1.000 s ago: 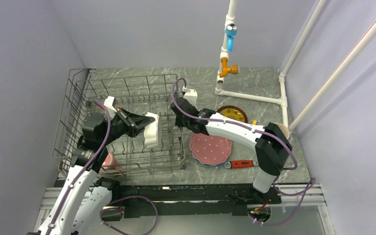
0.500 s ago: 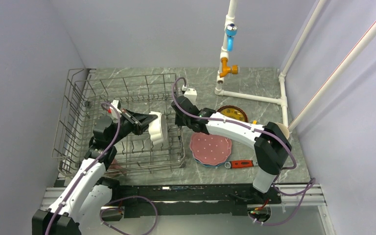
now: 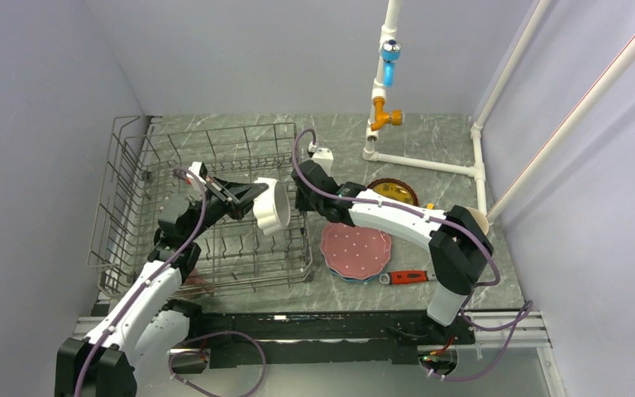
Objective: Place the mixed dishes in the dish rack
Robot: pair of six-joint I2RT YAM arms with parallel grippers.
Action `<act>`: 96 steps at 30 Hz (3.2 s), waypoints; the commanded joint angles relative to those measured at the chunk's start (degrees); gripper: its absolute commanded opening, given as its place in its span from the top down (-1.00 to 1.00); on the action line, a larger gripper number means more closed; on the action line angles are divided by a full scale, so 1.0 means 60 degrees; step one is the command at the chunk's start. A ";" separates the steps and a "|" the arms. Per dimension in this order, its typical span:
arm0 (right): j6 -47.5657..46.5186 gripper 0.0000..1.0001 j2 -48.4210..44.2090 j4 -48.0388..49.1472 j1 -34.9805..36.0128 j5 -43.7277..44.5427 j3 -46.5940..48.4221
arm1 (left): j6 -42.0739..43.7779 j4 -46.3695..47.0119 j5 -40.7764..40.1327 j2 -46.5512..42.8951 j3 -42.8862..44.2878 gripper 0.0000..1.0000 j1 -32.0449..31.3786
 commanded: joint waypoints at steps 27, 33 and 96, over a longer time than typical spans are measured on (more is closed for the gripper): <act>0.0069 1.00 -0.0338 0.1274 0.0007 -0.0377 -0.0112 | -0.0015 0.1028 -0.1376 -0.0068 -0.0963 1.00 -0.0427; 0.0068 1.00 -0.0325 0.1281 -0.0004 -0.0392 -0.0078 | -0.0053 0.0730 -0.1750 -0.0166 -0.1141 1.00 -0.0430; -0.0220 1.00 -0.0238 0.1214 -0.0040 -0.0613 0.0016 | 0.4605 -0.4515 -0.2592 0.0077 0.0649 -0.99 -0.1465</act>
